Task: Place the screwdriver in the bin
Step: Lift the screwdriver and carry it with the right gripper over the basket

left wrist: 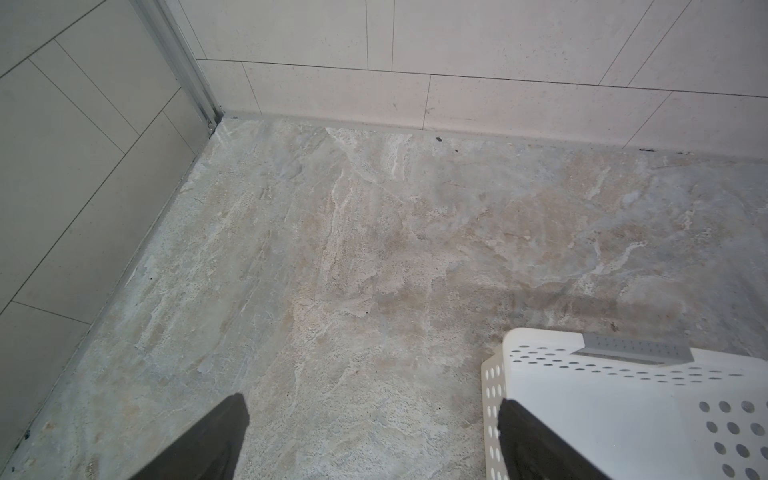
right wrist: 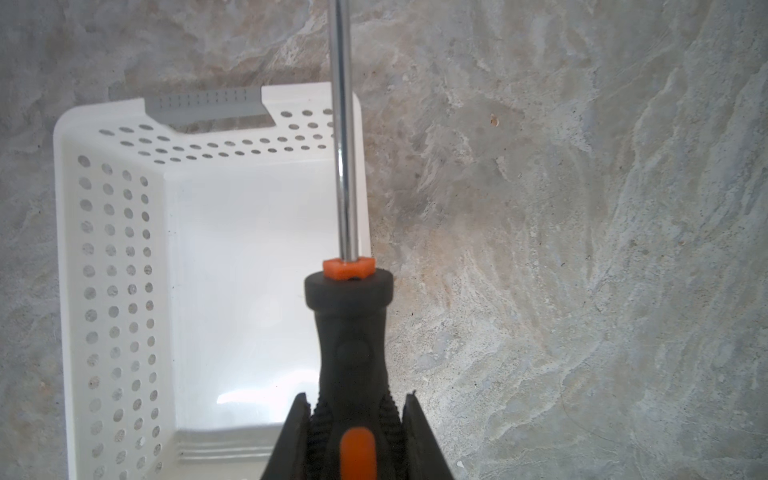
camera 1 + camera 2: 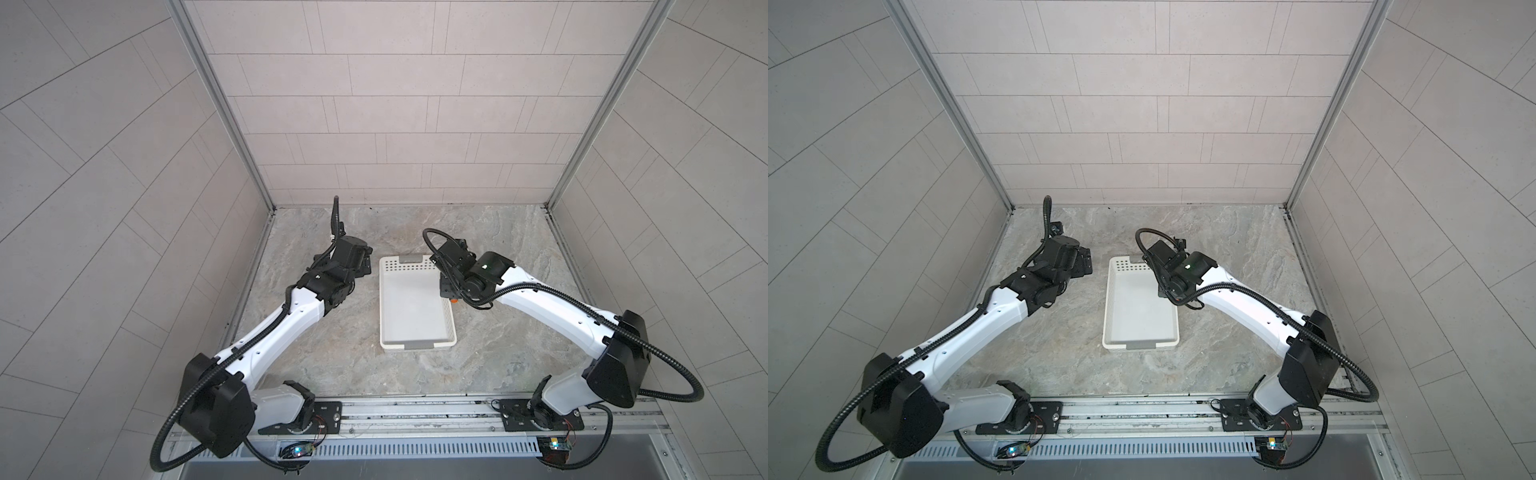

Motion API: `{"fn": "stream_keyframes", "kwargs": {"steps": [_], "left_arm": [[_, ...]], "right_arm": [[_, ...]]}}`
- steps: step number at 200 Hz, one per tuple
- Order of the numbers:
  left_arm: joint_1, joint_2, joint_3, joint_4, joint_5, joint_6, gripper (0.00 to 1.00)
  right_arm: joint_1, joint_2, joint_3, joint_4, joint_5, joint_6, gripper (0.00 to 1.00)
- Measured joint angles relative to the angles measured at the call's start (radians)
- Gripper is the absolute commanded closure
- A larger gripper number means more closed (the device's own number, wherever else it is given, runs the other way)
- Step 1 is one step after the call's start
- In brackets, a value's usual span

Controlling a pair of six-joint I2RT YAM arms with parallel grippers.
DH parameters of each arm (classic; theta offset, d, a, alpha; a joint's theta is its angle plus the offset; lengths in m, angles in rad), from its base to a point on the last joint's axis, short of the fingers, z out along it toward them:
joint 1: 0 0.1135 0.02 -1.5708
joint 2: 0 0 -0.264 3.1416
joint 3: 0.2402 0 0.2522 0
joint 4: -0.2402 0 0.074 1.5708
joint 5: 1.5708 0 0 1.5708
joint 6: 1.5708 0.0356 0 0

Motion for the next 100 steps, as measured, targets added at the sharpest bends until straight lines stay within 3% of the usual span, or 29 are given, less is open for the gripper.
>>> {"fn": "stream_keyframes", "kwargs": {"steps": [32,100], "left_arm": [[0.000,-0.015,-0.008,-0.001,-0.025,-0.005,0.00],[0.000,-0.025,-0.016,-0.003,-0.044,-0.006,0.00]], "right_arm": [[0.064,0.029,0.004,0.007,0.012,0.003,0.92],[0.155,0.280,0.103,0.049,0.029,0.005,0.91]]}}
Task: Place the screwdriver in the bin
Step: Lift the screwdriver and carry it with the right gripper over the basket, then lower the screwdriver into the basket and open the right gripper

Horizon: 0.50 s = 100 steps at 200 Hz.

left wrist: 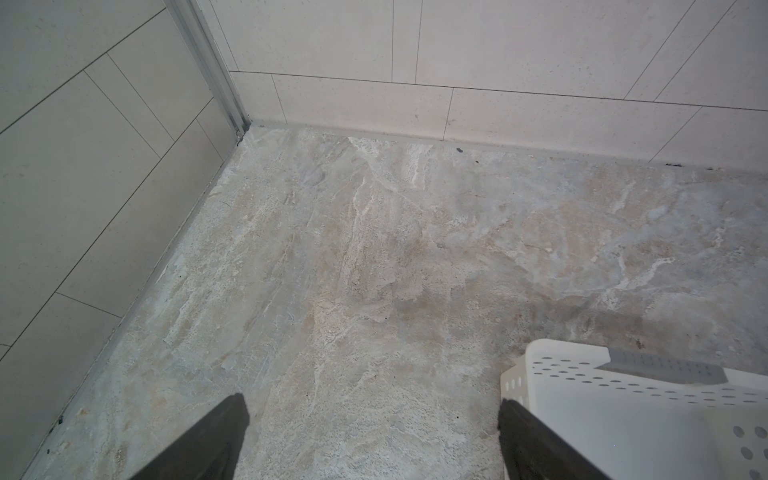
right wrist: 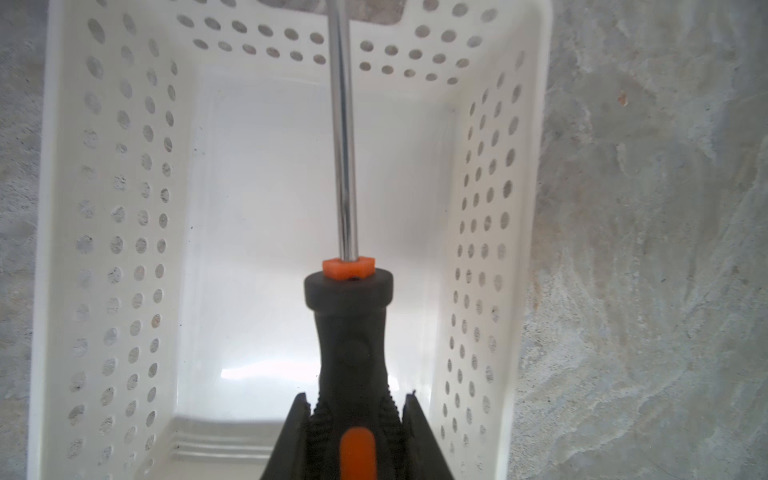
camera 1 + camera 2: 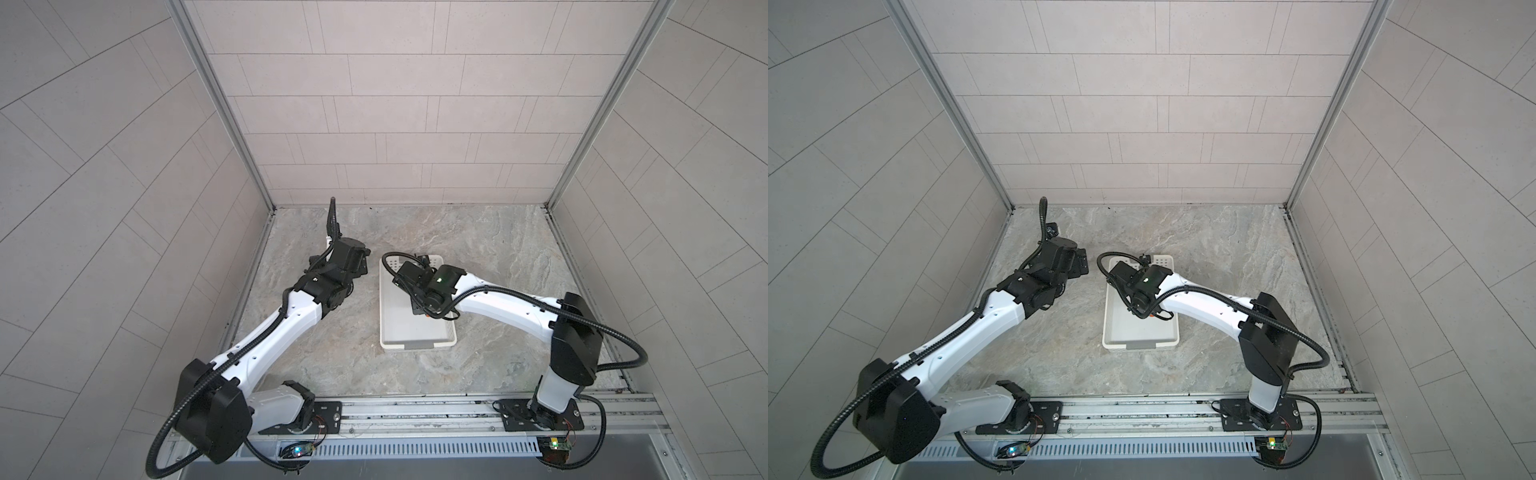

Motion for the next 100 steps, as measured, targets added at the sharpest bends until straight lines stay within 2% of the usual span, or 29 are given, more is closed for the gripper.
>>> {"fn": "stream_keyframes", "kwargs": {"steps": [55,100], "left_arm": [[0.000,0.000,0.000,-0.001,-0.005,-0.003,0.00],[0.000,0.000,-0.001,-0.004,-0.020,-0.003,0.00]], "right_arm": [[0.024,0.174,0.043,0.055,-0.022,-0.003,0.91],[0.037,0.216,0.049,0.080,-0.031,-0.004,0.88]]}}
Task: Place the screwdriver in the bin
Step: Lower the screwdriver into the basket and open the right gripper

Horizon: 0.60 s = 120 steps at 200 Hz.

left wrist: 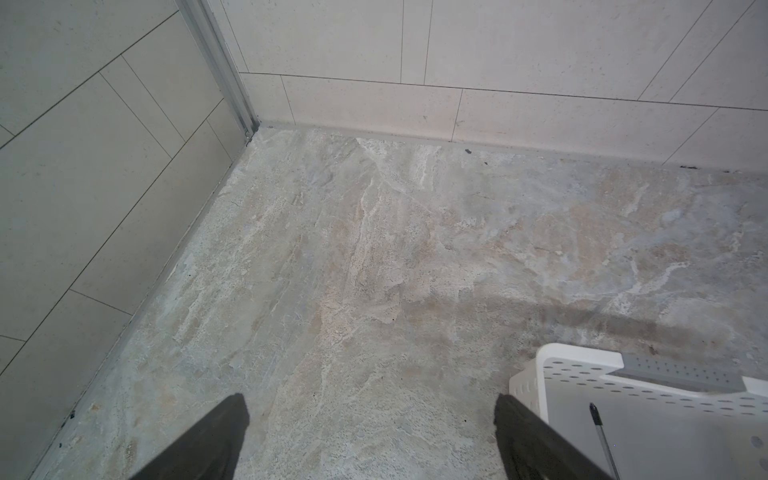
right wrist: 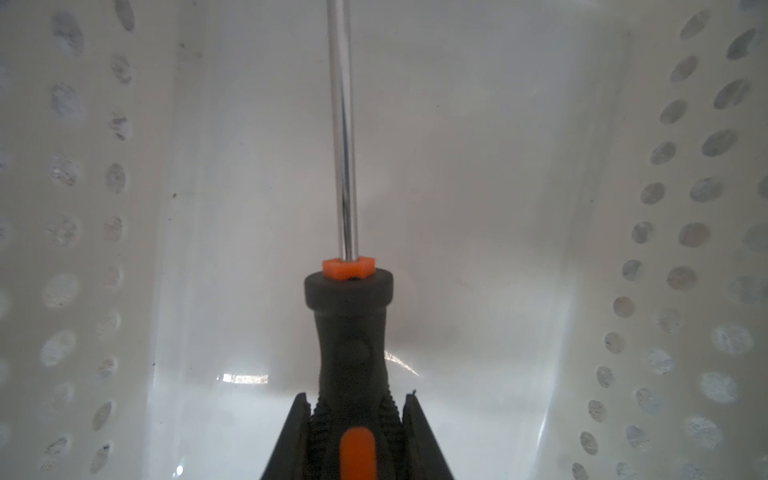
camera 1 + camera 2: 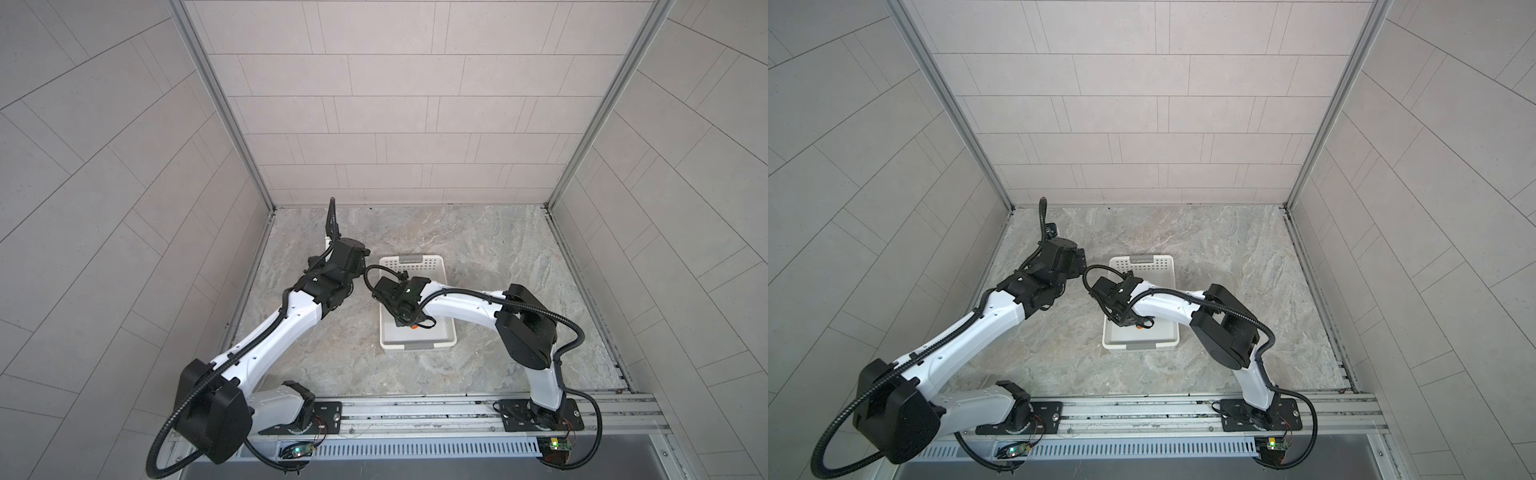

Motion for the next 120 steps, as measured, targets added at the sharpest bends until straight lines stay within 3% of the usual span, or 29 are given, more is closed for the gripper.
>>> {"fn": "stream_keyframes", "kwargs": {"steps": [120], "left_arm": [[0.000,0.000,-0.003,0.001,-0.023,-0.007,0.00]], "right_arm": [[-0.013,0.002,0.008,0.005,0.010,-0.007,0.74]]}}
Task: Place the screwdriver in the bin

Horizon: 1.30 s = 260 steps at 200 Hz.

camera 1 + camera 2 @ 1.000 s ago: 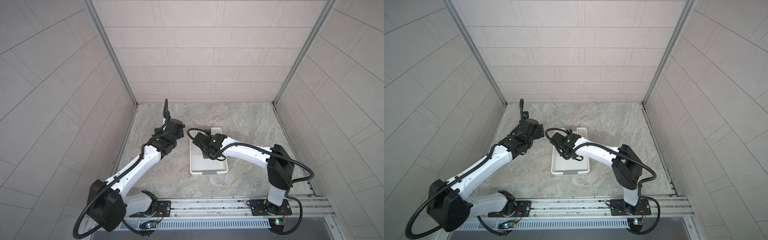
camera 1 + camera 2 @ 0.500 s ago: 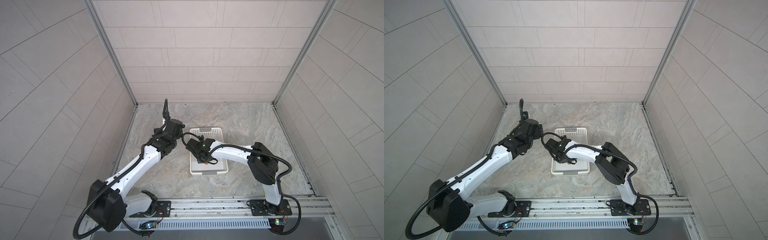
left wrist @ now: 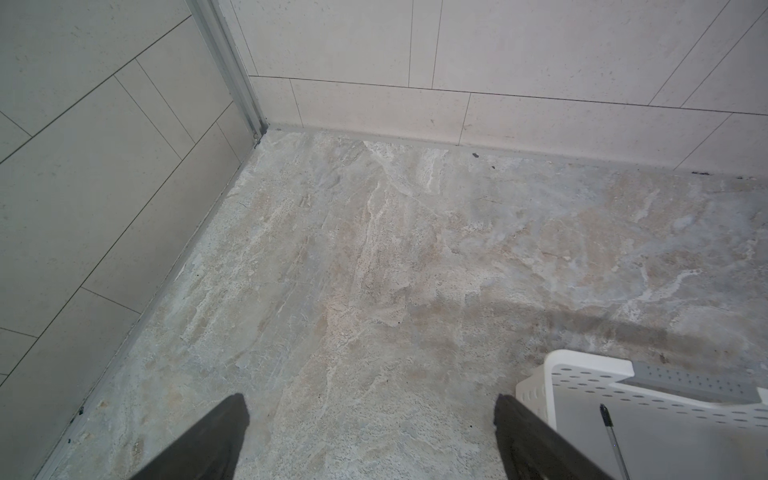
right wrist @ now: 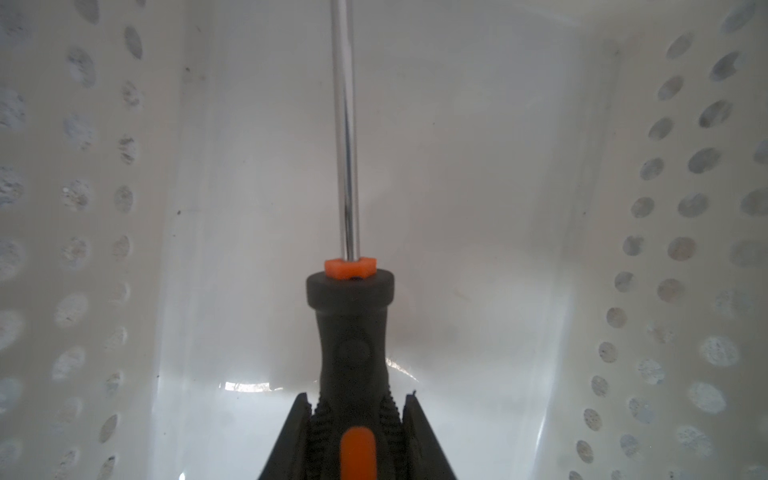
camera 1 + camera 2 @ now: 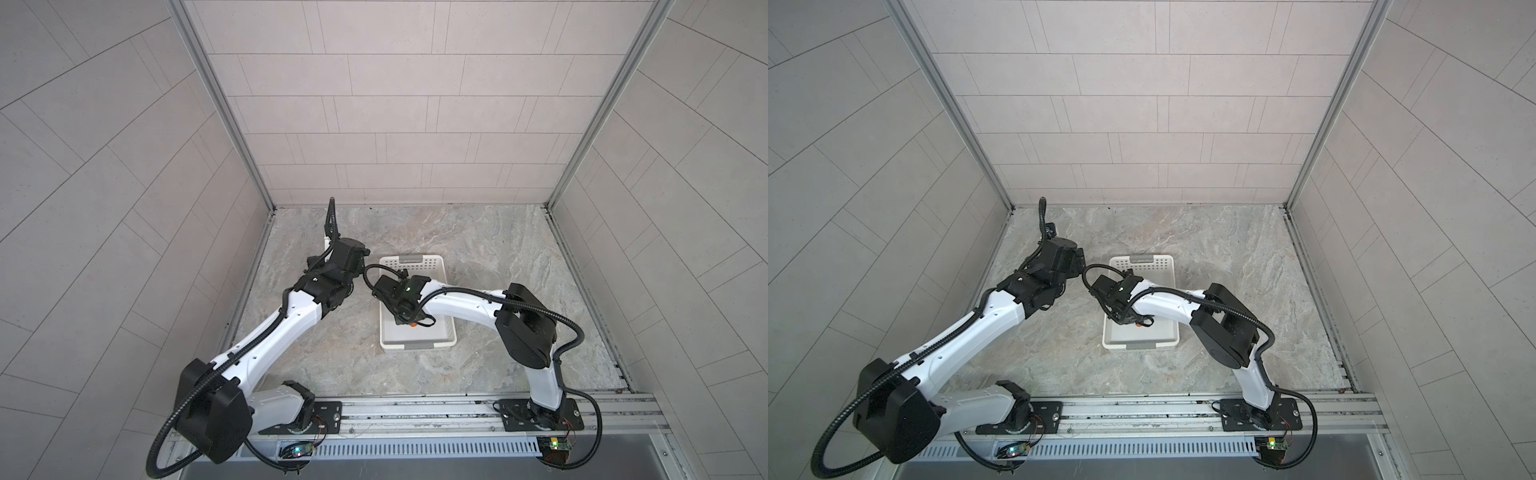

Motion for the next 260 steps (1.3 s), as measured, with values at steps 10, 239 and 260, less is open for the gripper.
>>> {"fn": "stream_keyframes", "kwargs": {"steps": [10,239,260], "left_arm": [[0.000,0.000,-0.001,0.000,-0.003,0.000,0.00],[0.000,-0.001,-0.071,0.063,-0.063,0.044,0.00],[0.000,-0.001,-0.115,0.114,-0.097,0.090,0.00]], "right_arm": [[-0.002,0.000,0.000,0.003,0.000,-0.002,0.72],[-0.166,-0.439,-0.150,0.034,-0.037,-0.064,0.02],[-0.259,-0.546,-0.180,0.041,-0.043,-0.100,0.00]]}}
